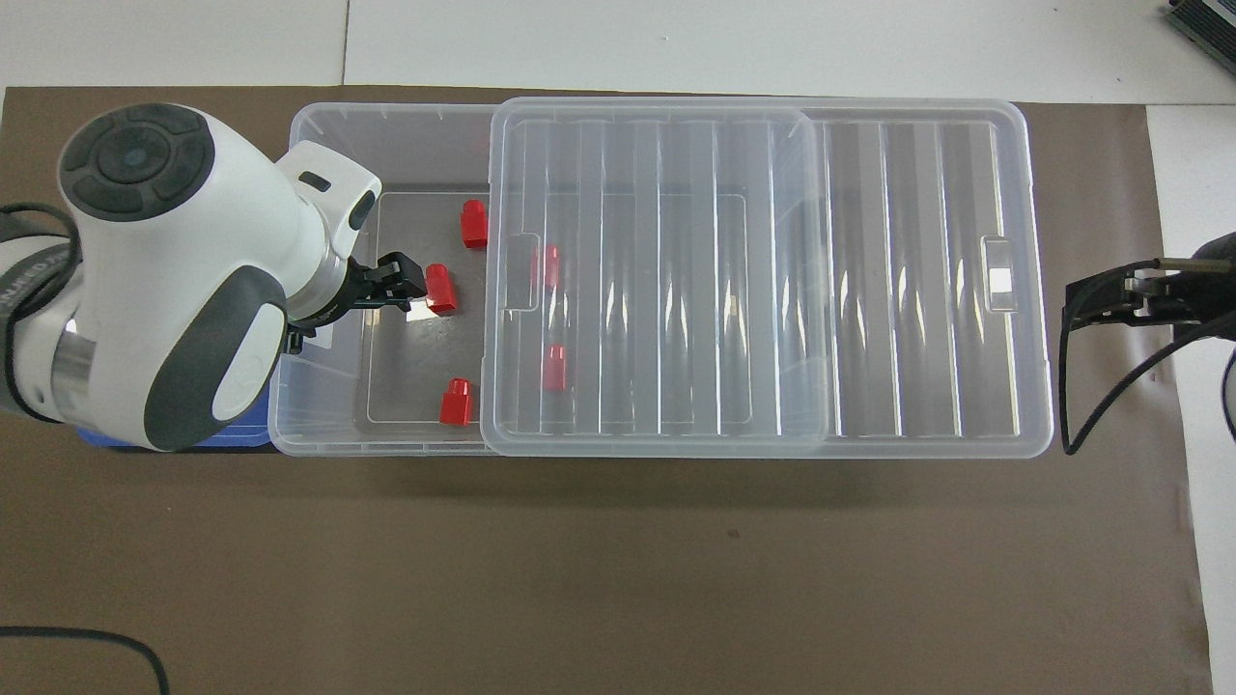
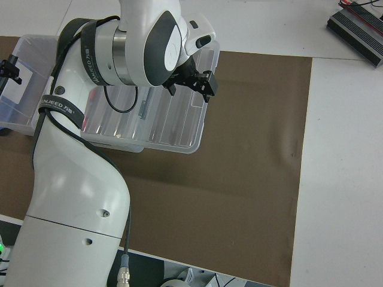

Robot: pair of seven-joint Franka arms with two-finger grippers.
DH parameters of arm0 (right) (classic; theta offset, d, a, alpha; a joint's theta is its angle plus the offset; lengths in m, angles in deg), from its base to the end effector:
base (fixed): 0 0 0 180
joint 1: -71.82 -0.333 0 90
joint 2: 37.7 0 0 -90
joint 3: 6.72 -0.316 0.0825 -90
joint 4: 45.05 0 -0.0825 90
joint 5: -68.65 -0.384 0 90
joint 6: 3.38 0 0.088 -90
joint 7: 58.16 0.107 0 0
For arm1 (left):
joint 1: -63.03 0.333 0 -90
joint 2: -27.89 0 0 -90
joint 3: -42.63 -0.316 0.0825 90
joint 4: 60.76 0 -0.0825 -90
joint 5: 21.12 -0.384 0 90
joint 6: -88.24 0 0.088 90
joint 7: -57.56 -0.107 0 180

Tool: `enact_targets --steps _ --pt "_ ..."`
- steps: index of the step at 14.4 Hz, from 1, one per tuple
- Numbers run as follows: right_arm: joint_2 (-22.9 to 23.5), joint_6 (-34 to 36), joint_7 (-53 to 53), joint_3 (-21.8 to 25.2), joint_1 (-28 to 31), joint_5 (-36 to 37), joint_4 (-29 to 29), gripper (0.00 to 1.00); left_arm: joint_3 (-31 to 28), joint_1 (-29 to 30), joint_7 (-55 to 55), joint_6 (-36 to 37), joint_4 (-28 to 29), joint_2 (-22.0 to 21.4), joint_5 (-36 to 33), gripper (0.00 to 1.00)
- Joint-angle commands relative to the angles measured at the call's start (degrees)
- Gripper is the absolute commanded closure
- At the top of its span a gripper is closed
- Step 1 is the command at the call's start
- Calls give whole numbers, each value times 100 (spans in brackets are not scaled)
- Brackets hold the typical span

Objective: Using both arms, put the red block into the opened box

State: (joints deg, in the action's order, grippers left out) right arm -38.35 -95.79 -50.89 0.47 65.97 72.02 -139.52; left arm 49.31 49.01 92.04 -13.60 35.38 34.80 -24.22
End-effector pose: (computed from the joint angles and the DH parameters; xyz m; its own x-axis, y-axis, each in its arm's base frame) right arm 0.5526 -0.0194 0.5976 0.9890 -0.1470 -0.0173 -0.1457 -0.9875 0.0599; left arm 0.5624 -0.2041 0.5221 0.9738 0.2274 0.0051 0.2274 -0.9728 -0.0435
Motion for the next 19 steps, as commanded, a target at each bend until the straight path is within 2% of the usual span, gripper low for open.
enact_targets --steps 1,2,4,6,8,10,19 --pt "-67 30 11 37 -39 -91 -45 0 -70 13 24 392 -263 -223 -112 0" --pt "-67 39 -68 37 -47 -109 -36 0 -88 127 -177 401 -228 -312 -94 0" --pt "-59 82 -95 46 -65 -528 8 0 -88 548 -1306 497 -192 -321 -59 0" --pt "-59 118 -130 37 -74 -496 17 0 -79 1048 -2634 647 -201 -330 -7 0" --pt "-59 118 -252 37 -65 -347 17 0 -88 1383 -3332 709 -192 -357 38 0" --pt "-59 118 -367 28 -74 -171 17 0 -88 1516 -3553 744 -183 -357 55 0" --pt "-59 118 -367 37 -65 -241 17 0 -79 1508 -3589 1016 -69 -612 240 0"
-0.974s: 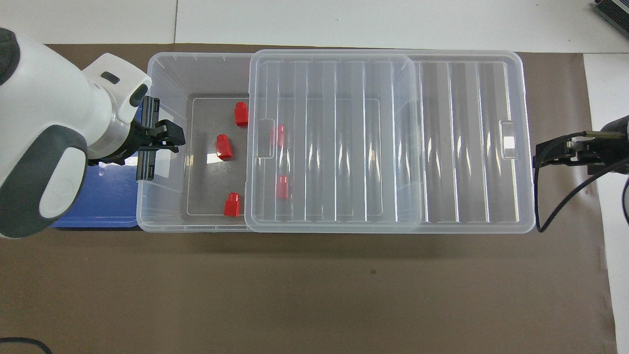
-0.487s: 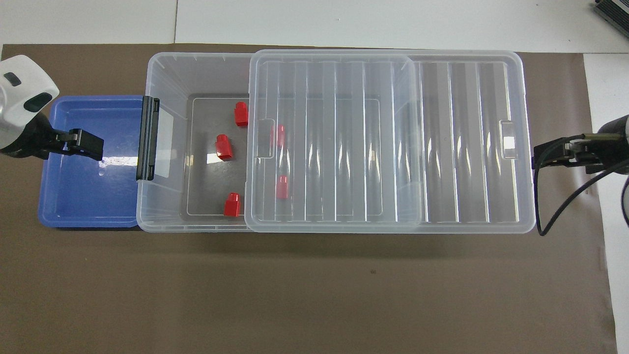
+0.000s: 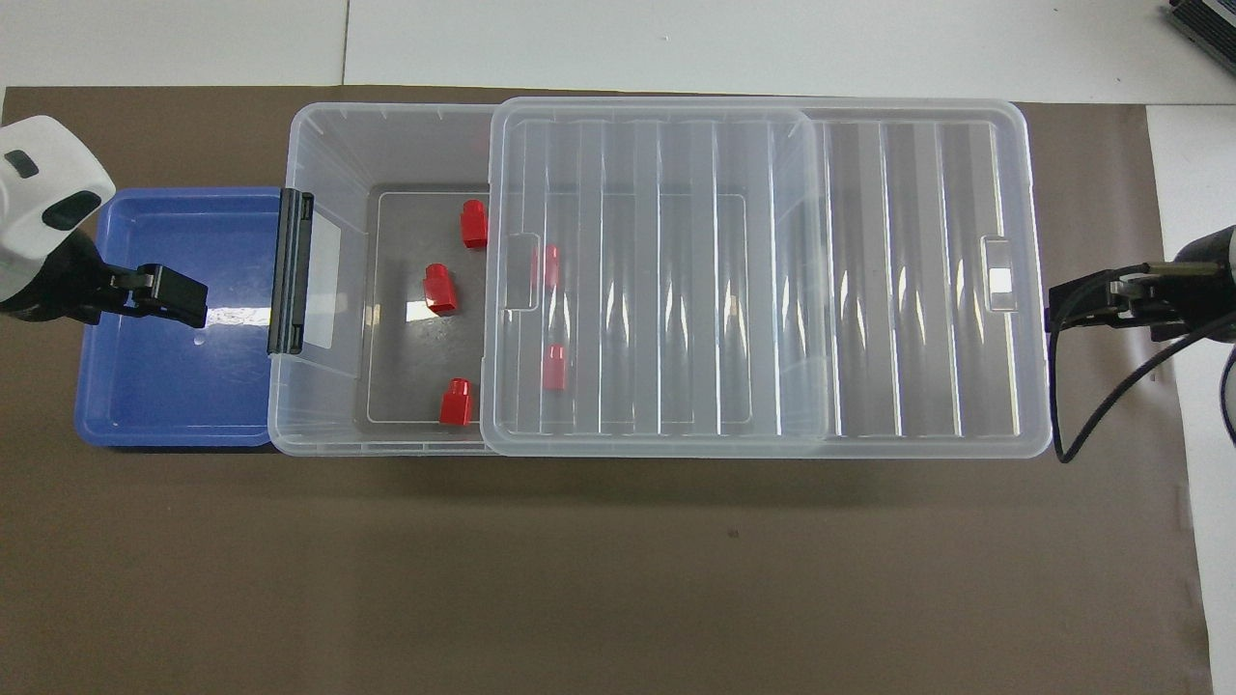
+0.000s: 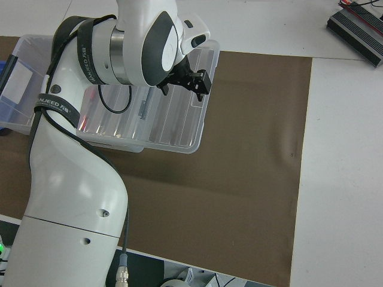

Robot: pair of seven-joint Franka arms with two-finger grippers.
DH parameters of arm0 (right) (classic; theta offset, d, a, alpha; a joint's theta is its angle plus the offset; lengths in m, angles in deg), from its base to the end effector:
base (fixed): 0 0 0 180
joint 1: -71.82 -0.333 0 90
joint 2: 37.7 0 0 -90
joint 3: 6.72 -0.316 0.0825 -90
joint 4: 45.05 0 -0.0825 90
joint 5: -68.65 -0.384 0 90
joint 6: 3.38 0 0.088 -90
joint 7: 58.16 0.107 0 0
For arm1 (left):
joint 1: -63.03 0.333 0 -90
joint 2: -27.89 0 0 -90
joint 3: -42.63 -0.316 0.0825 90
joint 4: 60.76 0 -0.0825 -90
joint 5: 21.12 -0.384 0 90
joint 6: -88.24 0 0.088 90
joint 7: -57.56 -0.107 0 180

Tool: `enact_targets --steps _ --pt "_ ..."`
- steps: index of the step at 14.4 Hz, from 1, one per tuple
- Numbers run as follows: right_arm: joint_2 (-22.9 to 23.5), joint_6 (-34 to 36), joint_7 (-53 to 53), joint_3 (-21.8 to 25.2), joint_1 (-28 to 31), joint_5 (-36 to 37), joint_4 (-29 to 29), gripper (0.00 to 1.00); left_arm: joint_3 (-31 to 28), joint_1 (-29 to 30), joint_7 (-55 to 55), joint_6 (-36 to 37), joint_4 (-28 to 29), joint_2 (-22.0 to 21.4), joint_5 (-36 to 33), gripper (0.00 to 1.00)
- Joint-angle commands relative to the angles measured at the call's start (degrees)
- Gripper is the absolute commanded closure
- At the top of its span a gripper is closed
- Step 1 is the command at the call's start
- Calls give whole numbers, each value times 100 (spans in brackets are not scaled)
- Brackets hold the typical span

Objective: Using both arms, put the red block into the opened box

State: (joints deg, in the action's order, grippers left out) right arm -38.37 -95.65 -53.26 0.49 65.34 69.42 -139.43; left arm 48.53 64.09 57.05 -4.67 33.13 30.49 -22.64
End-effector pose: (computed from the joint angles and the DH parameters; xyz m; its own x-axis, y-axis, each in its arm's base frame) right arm 0.5526 -0.0088 0.5982 0.9949 -0.0975 -0.0241 -0.0972 -0.9952 0.0141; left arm 0.5670 -0.0441 0.5714 0.9936 -0.0946 -0.0624 -0.0961 -0.9951 -0.0211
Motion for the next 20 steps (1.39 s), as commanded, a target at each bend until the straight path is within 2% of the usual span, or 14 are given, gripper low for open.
enact_targets --steps 1,4,7,8,9,10,11,12,13,17,19,20 --pt "-56 104 -130 34 -2 19 -1 0 -1 -35 -81 132 208 -224 82 0" --pt "-56 104 -130 34 -2 19 -1 0 25 -71 -37 97 568 -418 82 0" --pt "-56 95 -139 34 -2 19 -1 0 34 -62 -46 80 613 -436 82 0" --pt "-56 95 -147 34 7 11 -1 15 34 -62 -46 54 630 -436 90 0" --pt "-56 95 -147 34 7 2 -1 35 25 -62 -55 45 657 -453 82 0" --pt "-56 104 -139 34 7 2 -1 35 25 -62 -55 18 744 -497 82 0" --pt "-56 104 -139 43 7 2 -1 35 25 -62 -55 -69 814 -523 82 0" --pt "-65 104 -130 43 7 2 -1 25 25 -53 -55 -122 867 -550 82 0" --pt "-56 104 -104 43 7 2 -1 0 25 -62 -46 -166 885 -550 82 0" --pt "-56 95 -138 43 33 2 -1 0 25 -1 -72 -254 885 -541 82 0" --pt "-56 69 -287 52 68 2 -9 99 25 0 -72 -298 894 -541 82 0" --pt "-56 -1 -331 69 129 11 -44 100 25 -9 -64 -342 903 -550 90 0"
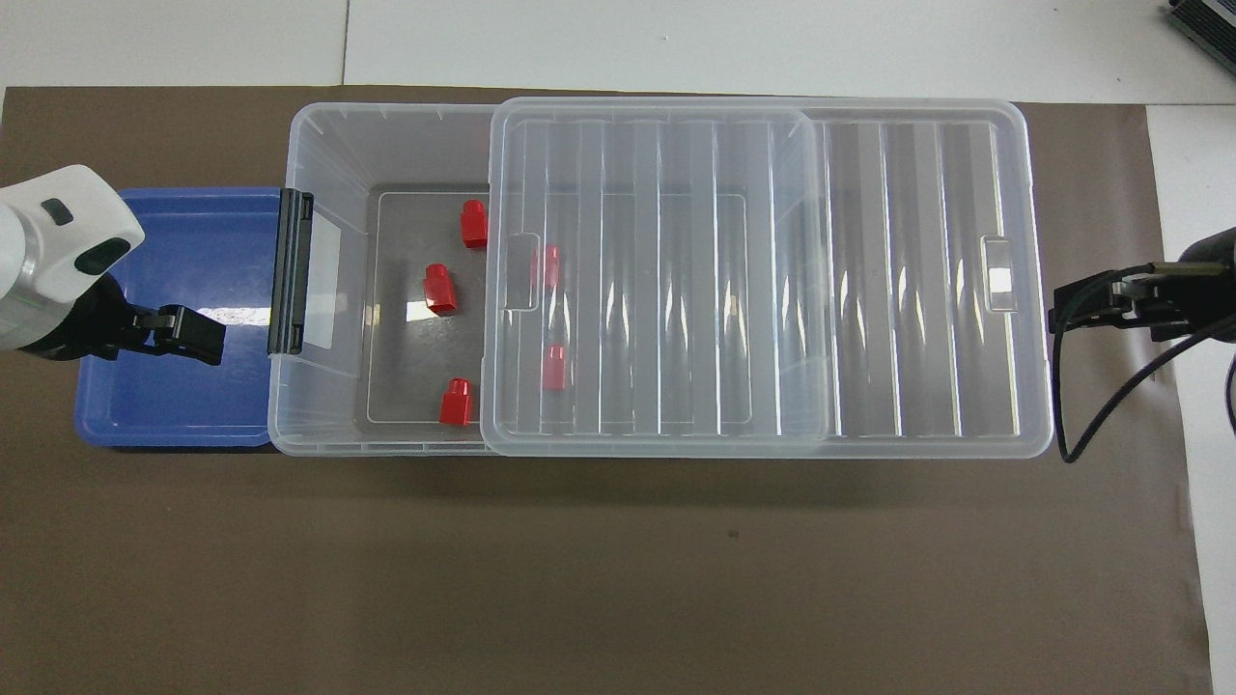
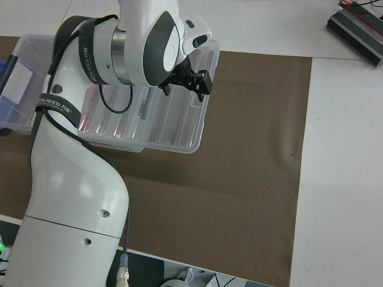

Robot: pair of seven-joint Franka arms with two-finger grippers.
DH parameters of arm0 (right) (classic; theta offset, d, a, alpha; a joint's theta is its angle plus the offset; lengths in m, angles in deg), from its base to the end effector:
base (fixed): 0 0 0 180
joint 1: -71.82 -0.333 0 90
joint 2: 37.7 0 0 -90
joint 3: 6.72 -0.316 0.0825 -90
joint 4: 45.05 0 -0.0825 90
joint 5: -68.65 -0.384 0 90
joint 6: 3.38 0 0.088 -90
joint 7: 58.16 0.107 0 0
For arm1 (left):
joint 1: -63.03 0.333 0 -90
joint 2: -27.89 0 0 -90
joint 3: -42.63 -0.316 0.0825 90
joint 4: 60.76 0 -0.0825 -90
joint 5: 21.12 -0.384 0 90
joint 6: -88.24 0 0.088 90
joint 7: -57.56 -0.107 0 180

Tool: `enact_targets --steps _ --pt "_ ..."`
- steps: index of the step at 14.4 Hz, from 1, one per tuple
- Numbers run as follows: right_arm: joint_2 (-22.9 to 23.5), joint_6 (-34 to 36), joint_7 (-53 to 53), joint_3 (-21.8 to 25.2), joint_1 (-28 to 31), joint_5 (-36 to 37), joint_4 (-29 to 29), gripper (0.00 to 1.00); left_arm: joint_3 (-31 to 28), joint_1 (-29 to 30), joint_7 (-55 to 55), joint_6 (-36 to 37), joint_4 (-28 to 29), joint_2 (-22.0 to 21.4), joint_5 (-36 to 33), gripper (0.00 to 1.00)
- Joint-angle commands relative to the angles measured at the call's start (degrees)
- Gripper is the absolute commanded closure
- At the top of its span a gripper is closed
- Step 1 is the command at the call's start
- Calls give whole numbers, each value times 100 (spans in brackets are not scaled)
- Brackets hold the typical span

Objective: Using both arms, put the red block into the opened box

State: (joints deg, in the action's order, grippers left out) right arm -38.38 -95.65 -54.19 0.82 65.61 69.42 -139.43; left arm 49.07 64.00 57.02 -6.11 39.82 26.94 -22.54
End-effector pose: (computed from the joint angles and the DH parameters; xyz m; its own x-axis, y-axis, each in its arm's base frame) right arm 0.5524 -0.0146 0.5983 0.9955 -0.0918 -0.0242 -0.0915 -0.9957 0.0136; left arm 0.5452 -0.0501 0.5528 0.9901 -0.1060 -0.0924 -0.1087 -0.9937 -0.0254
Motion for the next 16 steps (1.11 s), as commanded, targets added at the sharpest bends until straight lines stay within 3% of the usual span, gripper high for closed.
enact_targets --steps 1,5,10,16 --pt "-47 -158 -413 46 294 19 -62 100 -29 9 -60 -216 234 -186 72 0" --pt "102 -1238 -1231 55 708 28 -413 100 -29 0 -60 -224 234 -186 81 0" --pt "953 -2618 -1767 46 762 -147 -361 100 -37 0 -60 -225 234 -186 81 0" --pt "1535 -3350 -1742 -7 578 -840 -317 100 -37 0 -60 -225 234 -186 81 0"
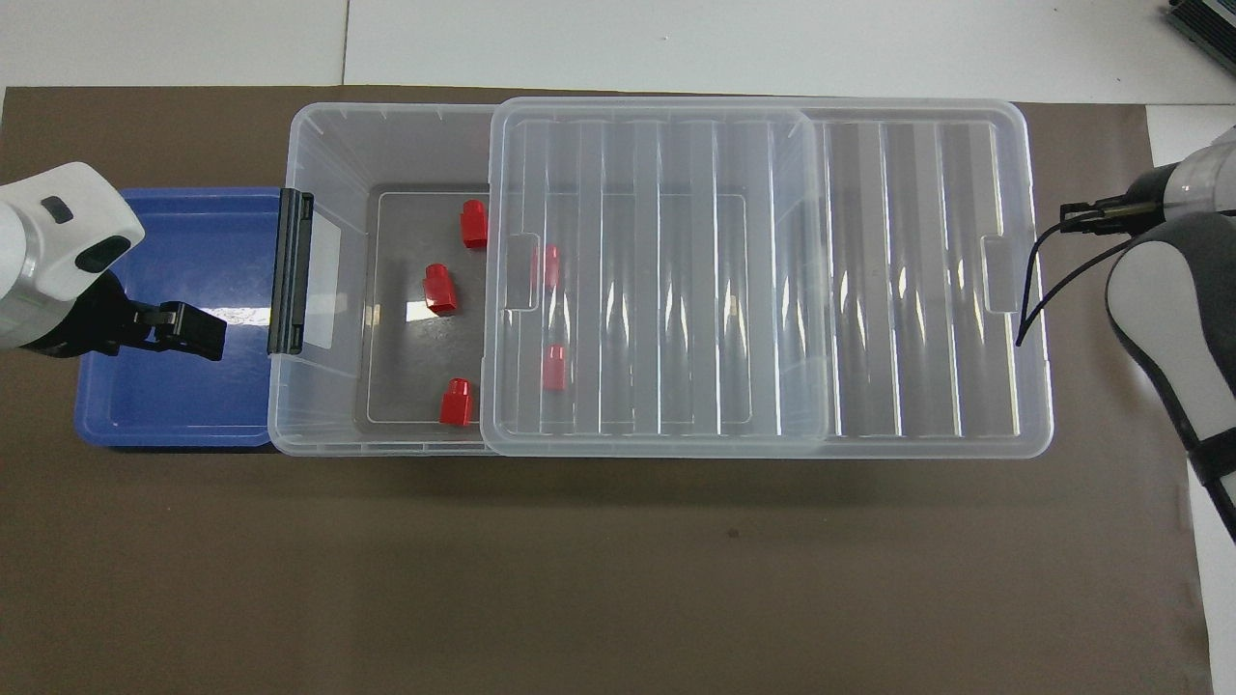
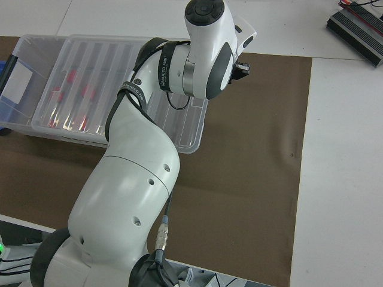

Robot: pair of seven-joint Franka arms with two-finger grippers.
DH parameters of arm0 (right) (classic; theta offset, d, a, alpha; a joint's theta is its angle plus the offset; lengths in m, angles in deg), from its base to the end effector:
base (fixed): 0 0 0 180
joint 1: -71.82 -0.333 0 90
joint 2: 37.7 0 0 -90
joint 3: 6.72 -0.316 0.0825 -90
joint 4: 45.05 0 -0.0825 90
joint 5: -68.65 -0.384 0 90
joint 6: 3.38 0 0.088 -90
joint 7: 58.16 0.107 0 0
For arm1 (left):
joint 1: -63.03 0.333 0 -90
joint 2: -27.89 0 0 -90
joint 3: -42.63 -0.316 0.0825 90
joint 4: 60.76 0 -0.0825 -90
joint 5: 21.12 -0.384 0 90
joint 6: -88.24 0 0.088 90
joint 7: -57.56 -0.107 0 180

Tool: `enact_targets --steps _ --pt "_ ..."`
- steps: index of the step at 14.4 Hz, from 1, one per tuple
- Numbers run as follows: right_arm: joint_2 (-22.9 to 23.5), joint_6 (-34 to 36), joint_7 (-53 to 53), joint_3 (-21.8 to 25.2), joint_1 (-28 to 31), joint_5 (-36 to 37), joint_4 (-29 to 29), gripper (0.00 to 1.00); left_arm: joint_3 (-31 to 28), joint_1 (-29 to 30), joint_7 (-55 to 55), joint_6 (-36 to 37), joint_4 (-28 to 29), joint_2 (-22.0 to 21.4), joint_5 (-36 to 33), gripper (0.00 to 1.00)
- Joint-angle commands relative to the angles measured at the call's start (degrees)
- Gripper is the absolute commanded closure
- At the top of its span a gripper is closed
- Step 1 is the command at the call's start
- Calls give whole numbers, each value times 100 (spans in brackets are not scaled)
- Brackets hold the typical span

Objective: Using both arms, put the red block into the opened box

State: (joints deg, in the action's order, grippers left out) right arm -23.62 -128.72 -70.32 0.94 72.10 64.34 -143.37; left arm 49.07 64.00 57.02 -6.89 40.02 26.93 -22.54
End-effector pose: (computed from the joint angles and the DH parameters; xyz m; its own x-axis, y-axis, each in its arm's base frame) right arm 0.6479 -0.0806 0.4661 0.9725 0.0449 0.2285 0.0435 -0.9990 0.0112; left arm 0.5463 -0.0503 0.5523 0.9909 -0.1064 -0.0821 -0.1088 -0.9937 -0.0255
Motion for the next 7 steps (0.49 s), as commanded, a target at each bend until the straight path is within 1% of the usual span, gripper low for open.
enact_targets --steps 1,7 --pt "77 -44 -120 -11 -142 -421 76 100 -37 0 -60 -146 214 -185 72 0" --pt "68 -17 -103 -20 -581 -448 32 100 -37 9 -60 -217 302 -203 81 0"
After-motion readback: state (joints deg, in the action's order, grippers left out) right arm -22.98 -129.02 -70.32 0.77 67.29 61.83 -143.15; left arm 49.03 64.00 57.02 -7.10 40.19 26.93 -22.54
